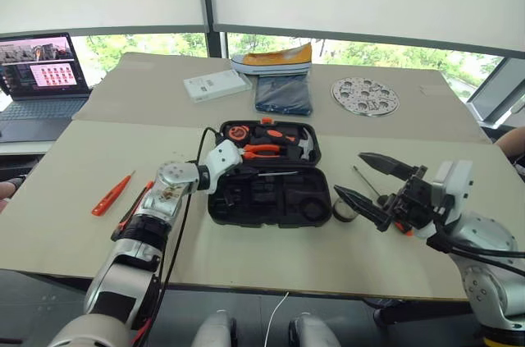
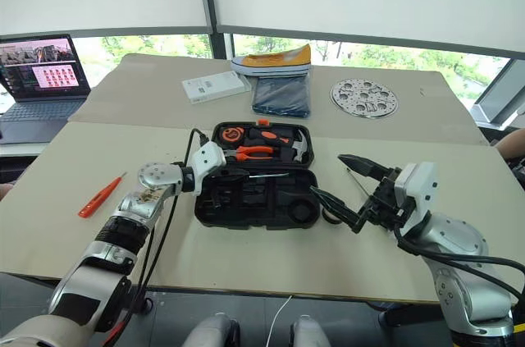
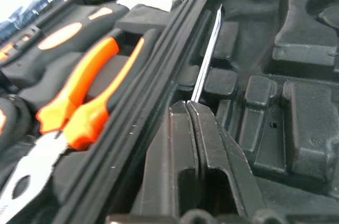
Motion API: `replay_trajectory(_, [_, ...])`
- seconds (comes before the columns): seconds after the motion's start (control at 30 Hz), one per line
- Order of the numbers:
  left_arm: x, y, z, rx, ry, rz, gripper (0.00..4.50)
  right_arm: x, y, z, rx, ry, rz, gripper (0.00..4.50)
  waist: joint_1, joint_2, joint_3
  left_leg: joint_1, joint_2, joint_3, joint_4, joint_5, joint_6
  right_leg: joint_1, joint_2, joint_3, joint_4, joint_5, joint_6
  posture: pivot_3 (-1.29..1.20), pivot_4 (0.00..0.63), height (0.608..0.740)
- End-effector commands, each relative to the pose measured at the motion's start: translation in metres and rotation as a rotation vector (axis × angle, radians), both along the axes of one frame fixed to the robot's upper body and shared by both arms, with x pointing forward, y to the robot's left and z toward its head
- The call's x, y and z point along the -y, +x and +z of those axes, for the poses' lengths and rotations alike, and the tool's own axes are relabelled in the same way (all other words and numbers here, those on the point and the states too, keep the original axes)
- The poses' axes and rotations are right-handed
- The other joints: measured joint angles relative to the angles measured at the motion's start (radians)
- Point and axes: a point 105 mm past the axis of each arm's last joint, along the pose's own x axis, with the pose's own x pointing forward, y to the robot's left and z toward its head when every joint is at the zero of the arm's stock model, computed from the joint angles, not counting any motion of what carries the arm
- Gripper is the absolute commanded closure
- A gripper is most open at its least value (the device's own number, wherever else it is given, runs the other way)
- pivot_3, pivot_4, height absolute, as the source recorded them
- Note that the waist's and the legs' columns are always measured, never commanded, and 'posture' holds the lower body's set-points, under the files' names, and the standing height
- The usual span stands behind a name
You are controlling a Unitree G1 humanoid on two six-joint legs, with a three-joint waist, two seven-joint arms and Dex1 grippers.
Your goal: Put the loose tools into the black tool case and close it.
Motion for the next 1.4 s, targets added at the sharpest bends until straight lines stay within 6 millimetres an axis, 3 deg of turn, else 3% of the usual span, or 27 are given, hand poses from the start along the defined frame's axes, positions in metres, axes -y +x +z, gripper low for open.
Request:
replay_trajectory(0.03, [0.005,-0.005,-0.014,-0.038,0.044,0.0,4.49,0.002,-0.007,0.01,0.055,0.002,-0.015,0.0,0.0,0.0,0.0,0.002,0.0,0.0,0.0,0.0,0.0,0.002,0.0,0.0,0.0,0.0,0.0,0.0,0.15,0.74])
replay_trajectory(0.33, [0.005,-0.007,-0.025,-0.148,0.024,0.042,4.49,0.004,-0.013,-0.002,0.029,-0.003,-0.044,0.0,-0.001,0.001,-0.001,0.009,0.0,-0.001,0.0,0.001,0.001,0.009,0.0,0.0,-0.001,0.001,0.001,0.0,0.15,0.74])
replay_trajectory(0.47, [0.005,-0.002,0.0,-0.038,-0.131,0.064,4.49,0.011,-0.015,-0.005,0.031,-0.004,-0.094,0.0,-0.001,0.002,-0.001,0.009,0.0,-0.001,0.0,0.001,0.001,0.009,0.0,0.0,-0.001,0.001,0.001,0.0,0.15,0.74])
replay_trajectory(0.57, [-0.004,-0.008,0.029,0.051,-0.288,0.037,3.75,0.03,-0.018,-0.013,0.021,-0.004,-0.177,0.0,0.0,0.001,-0.001,0.008,0.0,-0.001,0.0,0.001,0.001,0.008,0.0,0.0,-0.001,0.001,0.001,0.0,0.15,0.74])
replay_trajectory(0.7, [-0.02,-0.037,0.058,0.126,-0.395,-0.071,2.34,0.062,-0.028,-0.029,-0.011,-0.041,-0.302,0.0,-0.001,0.002,-0.001,0.006,0.0,-0.001,-0.001,0.0,0.001,0.007,-0.001,0.0,-0.002,0.001,0.001,0.0,0.15,0.74])
replay_trajectory(0.87, [-0.055,-0.073,0.057,0.067,-0.342,-0.094,0.58,0.111,-0.046,-0.054,-0.061,-0.126,-0.499,0.0,-0.011,0.004,-0.002,0.009,0.003,0.0,-0.003,0.0,0.001,0.008,-0.001,0.002,-0.002,0.001,0.001,0.0,0.15,0.74])
replay_trajectory(0.93, [-0.075,-0.084,0.052,0.059,-0.292,-0.059,0.08,0.136,-0.056,-0.071,-0.117,-0.182,-0.632,0.0,-0.012,0.004,-0.002,0.011,0.003,0.001,-0.003,0.0,0.001,0.009,-0.001,0.003,-0.002,0.001,0.001,0.0,0.15,0.74])
replay_trajectory(1.07, [-0.117,-0.108,0.048,-0.013,-0.267,0.01,0.08,0.158,-0.071,-0.093,-0.251,-0.169,-0.75,0.0,-0.016,0.005,-0.002,0.012,0.008,0.003,-0.003,0.0,0.001,0.009,0.001,0.003,-0.002,-0.001,-0.002,0.0,0.15,0.74])
replay_trajectory(1.17, [-0.142,-0.125,0.055,-0.036,-0.266,0.044,0.08,0.156,-0.066,-0.083,-0.264,-0.162,-0.763,0.0,-0.023,0.006,-0.001,0.013,0.013,0.006,-0.003,0.0,0.001,0.009,0.002,0.003,-0.002,-0.005,-0.009,0.0,0.15,0.74])
replay_trajectory(1.23, [-0.136,-0.133,0.053,-0.05,-0.261,-0.005,0.08,0.152,-0.061,-0.079,-0.287,-0.142,-0.729,0.0,-0.027,0.008,-0.001,0.014,0.014,0.008,-0.003,0.001,0.0,0.008,0.002,0.005,-0.002,-0.005,-0.007,0.0,0.15,0.74])
replay_trajectory(1.4, [-0.096,-0.136,0.051,-0.018,-0.274,-0.118,0.08,0.133,-0.031,-0.072,-0.377,-0.174,-0.633,0.0,-0.02,0.009,0.0,0.016,0.014,0.013,-0.003,0.001,0.0,0.009,0.001,0.009,-0.002,-0.004,-0.005,0.0,0.15,0.74])
